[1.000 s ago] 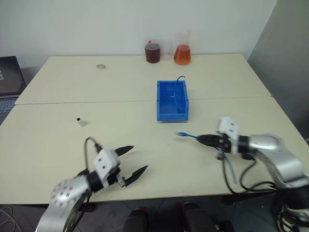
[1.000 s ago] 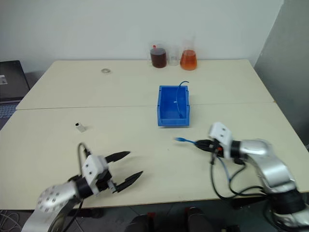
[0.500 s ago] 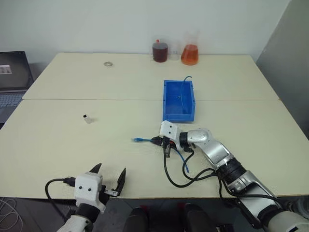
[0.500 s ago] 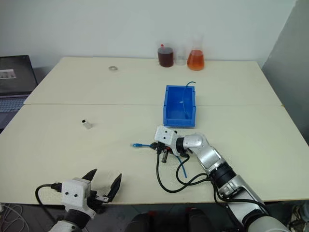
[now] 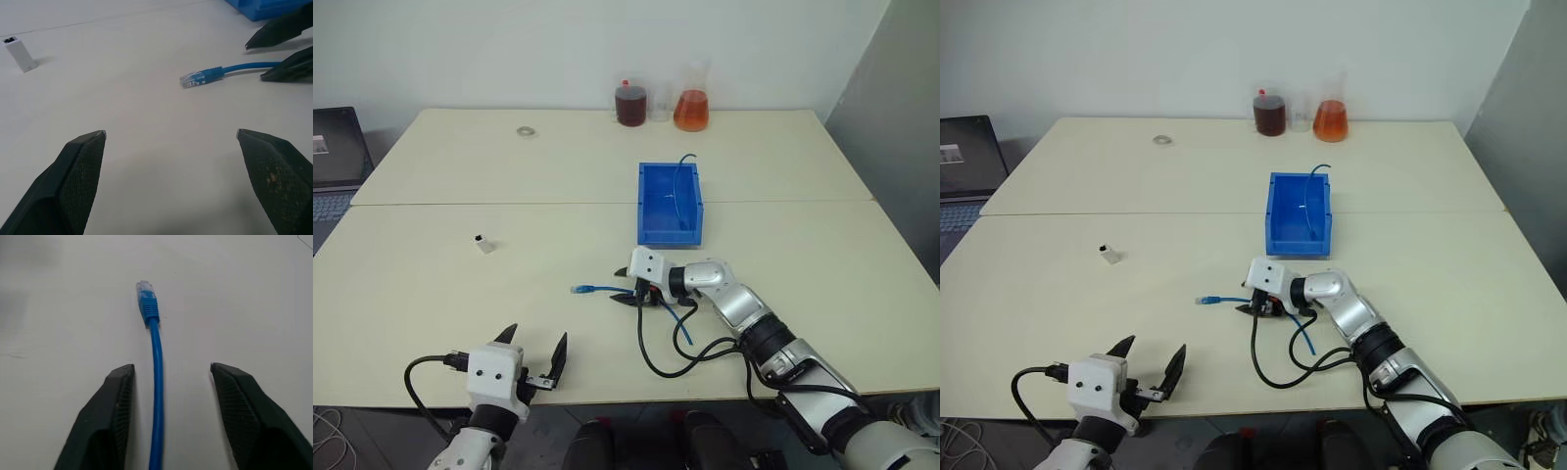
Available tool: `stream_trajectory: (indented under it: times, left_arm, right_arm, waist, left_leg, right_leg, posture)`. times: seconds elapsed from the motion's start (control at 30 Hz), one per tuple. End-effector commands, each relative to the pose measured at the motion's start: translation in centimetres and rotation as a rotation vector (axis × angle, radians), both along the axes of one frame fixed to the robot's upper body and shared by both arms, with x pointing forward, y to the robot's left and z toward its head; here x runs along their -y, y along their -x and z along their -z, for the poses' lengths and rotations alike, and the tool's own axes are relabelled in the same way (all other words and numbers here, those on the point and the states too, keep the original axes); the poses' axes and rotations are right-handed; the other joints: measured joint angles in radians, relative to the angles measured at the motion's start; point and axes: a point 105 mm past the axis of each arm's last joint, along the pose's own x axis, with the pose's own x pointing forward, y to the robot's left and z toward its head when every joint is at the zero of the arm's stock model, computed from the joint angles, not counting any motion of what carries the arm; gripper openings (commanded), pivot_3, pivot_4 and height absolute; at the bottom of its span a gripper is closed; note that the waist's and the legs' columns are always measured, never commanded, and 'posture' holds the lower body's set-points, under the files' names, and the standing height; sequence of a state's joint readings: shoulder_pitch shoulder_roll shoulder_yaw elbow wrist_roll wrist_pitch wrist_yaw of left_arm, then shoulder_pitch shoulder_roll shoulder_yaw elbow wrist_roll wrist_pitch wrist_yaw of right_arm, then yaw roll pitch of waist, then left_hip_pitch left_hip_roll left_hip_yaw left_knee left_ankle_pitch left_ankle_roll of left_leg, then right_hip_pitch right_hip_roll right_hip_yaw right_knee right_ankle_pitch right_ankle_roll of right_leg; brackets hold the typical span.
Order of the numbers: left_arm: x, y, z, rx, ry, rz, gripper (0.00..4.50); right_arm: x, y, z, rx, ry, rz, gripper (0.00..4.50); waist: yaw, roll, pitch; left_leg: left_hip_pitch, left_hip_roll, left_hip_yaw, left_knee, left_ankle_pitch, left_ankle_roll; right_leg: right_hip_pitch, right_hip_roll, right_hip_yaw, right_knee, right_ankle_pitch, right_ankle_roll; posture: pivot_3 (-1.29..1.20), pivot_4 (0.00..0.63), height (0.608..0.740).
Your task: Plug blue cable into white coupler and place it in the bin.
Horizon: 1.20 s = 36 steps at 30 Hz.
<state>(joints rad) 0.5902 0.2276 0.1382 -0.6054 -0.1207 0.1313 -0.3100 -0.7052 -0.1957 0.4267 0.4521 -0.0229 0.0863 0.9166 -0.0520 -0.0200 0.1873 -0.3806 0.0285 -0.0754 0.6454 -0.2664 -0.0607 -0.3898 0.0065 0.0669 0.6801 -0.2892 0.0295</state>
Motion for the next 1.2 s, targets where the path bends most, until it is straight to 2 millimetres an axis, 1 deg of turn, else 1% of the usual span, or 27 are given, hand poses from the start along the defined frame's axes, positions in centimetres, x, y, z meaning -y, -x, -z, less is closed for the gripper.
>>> stream_trajectory:
  times: [0.03, 0.1, 0.2, 0.27, 0.33, 0.4, 0.47, 0.53, 0.63, 0.7, 0.77, 0.87, 0.97, 1.2]
  left_arm:
    - [-0.8, -1.5, -1.4, 0.031, -0.050, 0.130, 4.50]
    - [-1.6, -2.7, -1.9, 0.015, -0.107, 0.243, 4.50]
    - [-2.3, -4.7, -2.7, -0.011, -0.123, 0.371, 4.50]
    - [-1.9, -5.7, -3.2, -0.036, -0.147, 0.506, 4.50]
    - [-1.7, -6.9, -3.6, -0.069, -0.157, 0.623, 4.50]
    - [-1.5, -7.9, -3.8, -0.102, -0.169, 0.725, 4.50]
    - [-1.4, -9.0, -3.6, -0.145, -0.218, 0.828, 4.50]
    - [-1.5, -10.1, -3.3, -0.178, -0.270, 0.907, 4.50]
    - [-1.2, -11.9, -3.4, -0.188, -0.296, 0.974, 4.50]
    - [-0.4, -12.8, -3.4, -0.198, -0.312, 1.039, 4.50]
    - [0.4, -13.3, -3.0, -0.227, -0.340, 1.118, 4.50]
    - [0.7, -13.7, -2.4, -0.274, -0.381, 1.188, 4.50]
    - [0.6, -14.2, -2.2, -0.302, -0.408, 1.211, 4.50]
    - [-0.3, -15.1, -1.7, -0.311, -0.432, 1.168, 4.50]
  right_arm:
    - [2.4, 1.1, -4.9, -0.044, -0.177, 0.027, 3.75]
    - [4.1, 2.4, -6.8, -0.139, -0.249, 0.055, 4.29]
    - [5.1, 3.7, -9.3, -0.238, -0.348, 0.107, 4.29]
    - [5.7, 4.7, -10.0, -0.251, -0.364, 0.119, 4.29]
    - [6.5, 5.7, -9.4, -0.246, -0.341, 0.136, 4.29]
    - [7.6, 6.7, -7.8, -0.240, -0.285, 0.162, 4.29]
    - [8.7, 7.9, -6.0, -0.233, -0.210, 0.171, 4.29]
    - [9.6, 8.5, -5.1, -0.207, -0.163, 0.191, 4.29]
    - [10.0, 8.8, -5.4, -0.194, -0.173, 0.217, 4.29]
    - [10.1, 8.8, -6.0, -0.175, -0.184, 0.239, 4.29]
    - [10.2, 8.7, -6.6, -0.162, -0.198, 0.261, 4.29]
    - [10.4, 8.7, -7.2, -0.152, -0.205, 0.275, 4.29]
    - [10.5, 8.6, -7.6, -0.145, -0.211, 0.288, 4.29]
    - [10.8, 8.4, -7.6, -0.135, -0.217, 0.336, 4.29]
  waist:
    - [0.009, 0.002, 0.001]
    - [0.021, 0.005, 0.003]
    - [0.017, 0.004, 0.002]
    - [0.011, 0.004, 0.002]
    - [0.011, 0.004, 0.002]
    - [0.015, 0.004, 0.002]
    - [0.022, 0.004, 0.002]
    - [0.022, 0.004, 0.002]
    - [0.014, 0.004, 0.002]
    - [0.005, 0.004, 0.002]
    - [0.005, 0.004, 0.002]
    - [0.001, 0.003, 0.002]
    - [-0.002, 0.003, 0.002]
    - [-0.001, 0.003, 0.002]
  left_leg:
    - [0.000, 0.000, 0.000, 0.000, 0.000, 0.000]
    - [-0.001, -0.001, -0.002, 0.000, 0.000, 0.000]
    - [-0.001, 0.001, -0.005, 0.000, 0.000, 0.000]
    - [0.000, 0.001, -0.003, 0.000, 0.000, 0.000]
    - [0.000, 0.001, -0.004, 0.000, 0.000, 0.000]
    - [-0.001, 0.001, -0.004, -0.001, 0.000, 0.000]
    - [-0.001, 0.000, -0.004, -0.001, 0.000, 0.000]
    - [-0.002, -0.001, -0.003, 0.000, 0.000, 0.000]
    - [-0.002, -0.001, -0.003, 0.000, 0.000, 0.000]
    - [-0.001, 0.001, -0.003, 0.000, 0.000, 0.000]
    - [-0.001, 0.001, -0.003, 0.000, 0.000, 0.000]
    - [-0.002, 0.001, -0.003, 0.000, 0.000, 0.000]
    - [-0.002, 0.001, -0.003, 0.000, 0.000, 0.000]
    - [-0.003, 0.001, -0.004, 0.000, 0.000, 0.000]
  right_leg:
    - [0.000, 0.000, 0.000, 0.000, 0.000, 0.000]
    - [0.000, 0.000, -0.002, 0.000, 0.000, -0.001]
    - [0.000, 0.001, -0.005, 0.001, -0.001, -0.002]
    - [0.000, 0.001, -0.004, 0.001, -0.001, -0.002]
    - [0.000, 0.001, -0.005, 0.001, -0.001, -0.002]
    - [0.000, 0.001, -0.006, 0.001, -0.001, -0.002]
    - [0.000, 0.001, -0.006, 0.000, -0.001, -0.002]
    - [0.000, 0.000, -0.005, 0.000, -0.001, -0.002]
    - [0.000, 0.001, -0.005, 0.000, -0.001, -0.002]
    - [0.000, 0.003, -0.005, 0.000, -0.001, -0.002]
    - [0.000, 0.003, -0.005, 0.001, -0.001, -0.002]
    - [0.000, 0.004, -0.005, 0.001, -0.001, -0.002]
    - [-0.001, 0.004, -0.004, 0.001, -0.001, -0.002]
    - [-0.001, 0.004, -0.005, 0.001, -0.001, -0.002]
  posture:
    - [0.00, 0.150, 0.740]
    - [0.00, 0.150, 0.740]
    - [0.00, 0.150, 0.740]
    - [0.00, 0.150, 0.740]
    - [0.00, 0.150, 0.740]
    - [0.00, 0.150, 0.740]
    - [0.00, 0.150, 0.740]
    - [0.00, 0.150, 0.740]
    - [0.00, 0.150, 0.740]
    - [0.00, 0.150, 0.740]
    - [0.00, 0.150, 0.740]
    - [0.00, 0.150, 0.740]
    - [0.00, 0.150, 0.740]
    - [0.00, 0.150, 0.740]
